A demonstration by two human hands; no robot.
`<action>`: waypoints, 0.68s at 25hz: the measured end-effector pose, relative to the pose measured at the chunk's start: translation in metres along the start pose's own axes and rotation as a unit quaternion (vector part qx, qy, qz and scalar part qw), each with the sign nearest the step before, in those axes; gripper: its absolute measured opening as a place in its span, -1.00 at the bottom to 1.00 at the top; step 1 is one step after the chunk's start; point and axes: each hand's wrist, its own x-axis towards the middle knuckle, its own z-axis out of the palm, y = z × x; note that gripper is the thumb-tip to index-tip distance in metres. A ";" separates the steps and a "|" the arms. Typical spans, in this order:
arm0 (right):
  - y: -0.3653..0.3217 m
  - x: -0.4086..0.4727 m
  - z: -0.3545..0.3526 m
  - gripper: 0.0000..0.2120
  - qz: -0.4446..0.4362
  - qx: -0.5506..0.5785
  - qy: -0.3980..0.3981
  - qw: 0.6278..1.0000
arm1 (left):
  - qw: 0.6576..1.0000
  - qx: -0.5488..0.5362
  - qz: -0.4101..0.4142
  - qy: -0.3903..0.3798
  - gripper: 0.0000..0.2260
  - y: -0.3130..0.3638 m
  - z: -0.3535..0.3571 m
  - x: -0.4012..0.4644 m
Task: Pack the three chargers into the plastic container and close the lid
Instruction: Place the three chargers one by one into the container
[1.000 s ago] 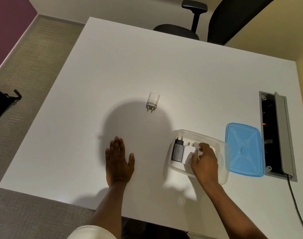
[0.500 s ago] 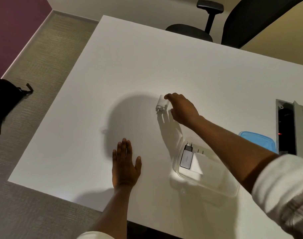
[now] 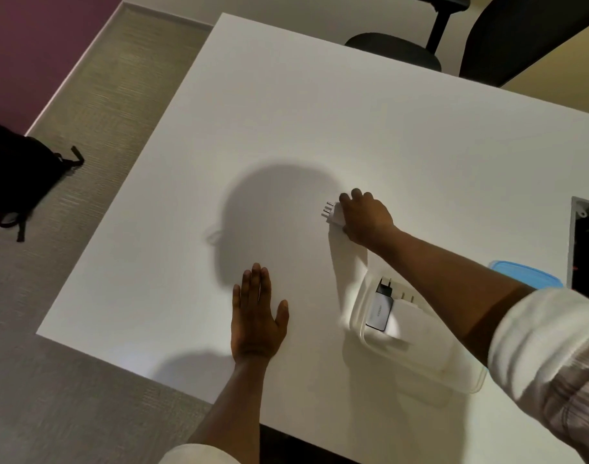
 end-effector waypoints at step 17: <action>0.027 -0.185 -0.039 -0.56 0.218 0.346 0.192 0.892 | 0.998 -0.030 0.051 0.011 -0.38 -0.002 0.003 -0.004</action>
